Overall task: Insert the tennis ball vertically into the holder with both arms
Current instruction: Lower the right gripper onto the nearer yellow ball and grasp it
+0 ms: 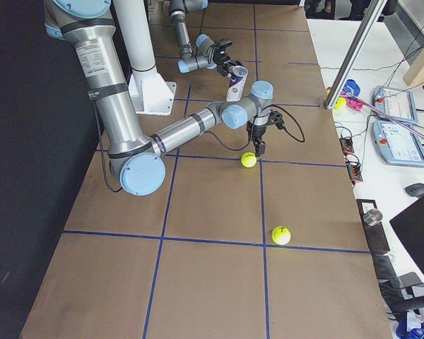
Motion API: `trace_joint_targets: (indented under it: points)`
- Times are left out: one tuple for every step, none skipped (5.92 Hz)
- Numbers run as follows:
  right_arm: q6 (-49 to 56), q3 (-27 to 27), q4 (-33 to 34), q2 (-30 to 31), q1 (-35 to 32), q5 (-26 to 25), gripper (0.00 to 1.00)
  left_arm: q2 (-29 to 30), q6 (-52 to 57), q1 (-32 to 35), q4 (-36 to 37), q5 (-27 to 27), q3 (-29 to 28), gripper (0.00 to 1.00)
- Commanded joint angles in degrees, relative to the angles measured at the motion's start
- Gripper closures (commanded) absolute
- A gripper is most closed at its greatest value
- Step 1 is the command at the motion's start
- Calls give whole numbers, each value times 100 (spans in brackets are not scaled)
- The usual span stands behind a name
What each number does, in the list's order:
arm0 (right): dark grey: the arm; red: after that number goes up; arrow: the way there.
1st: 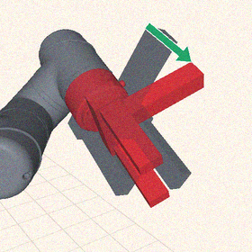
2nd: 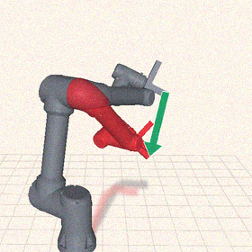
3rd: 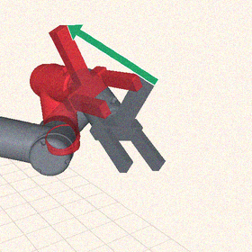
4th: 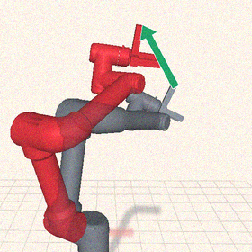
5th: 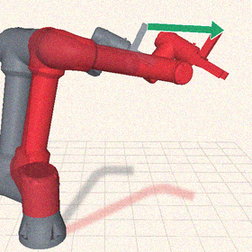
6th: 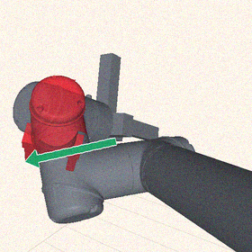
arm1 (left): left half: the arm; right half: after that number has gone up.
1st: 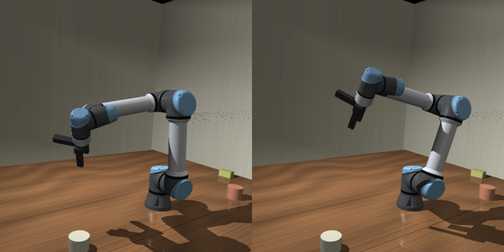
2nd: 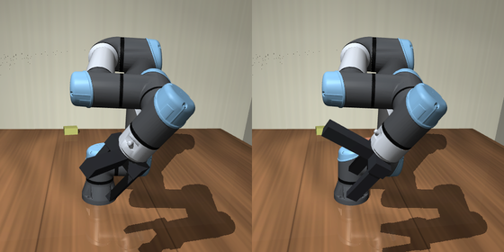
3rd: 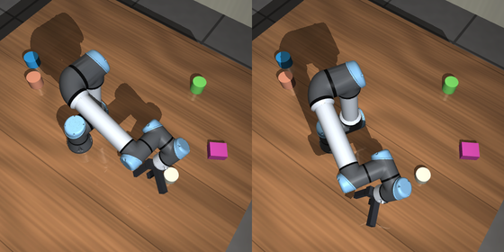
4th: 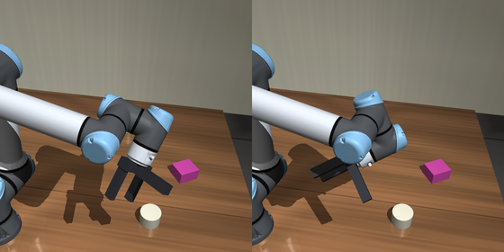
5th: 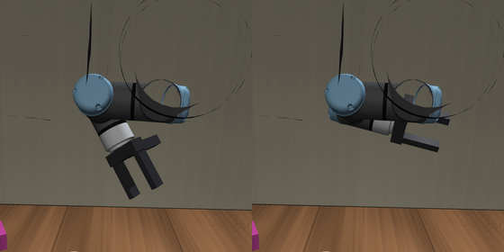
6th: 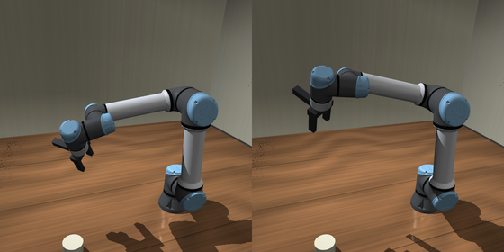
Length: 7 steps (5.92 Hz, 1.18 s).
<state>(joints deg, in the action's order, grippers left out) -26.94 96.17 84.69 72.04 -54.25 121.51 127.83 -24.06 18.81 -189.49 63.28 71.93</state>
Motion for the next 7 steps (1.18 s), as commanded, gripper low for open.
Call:
trace_joint_targets:
  points:
    - [13, -291, -294, 11, 160, -4, 1, 5, -2, 0, 8, 9, 5, 24]
    - [13, -379, -304, 20, 247, -4, 1, -4, -2, 0, 0, 0, 14, 24]
    - [22, -571, -443, 3, 379, -30, 1, -4, -2, 0, -1, 9, 14, 24]
    - [40, -668, -488, -15, 415, -57, 1, -4, -2, 0, -1, 9, 14, 24]
    - [40, -669, -480, -15, 476, -248, 1, -4, -2, 0, -1, 9, 14, 24]
    - [40, -669, -480, -32, 477, -250, 23, -4, -2, 0, -1, 9, 14, 24]
    - [22, -661, -488, -32, 477, -250, 61, -4, -2, 0, -1, 9, 14, 24]
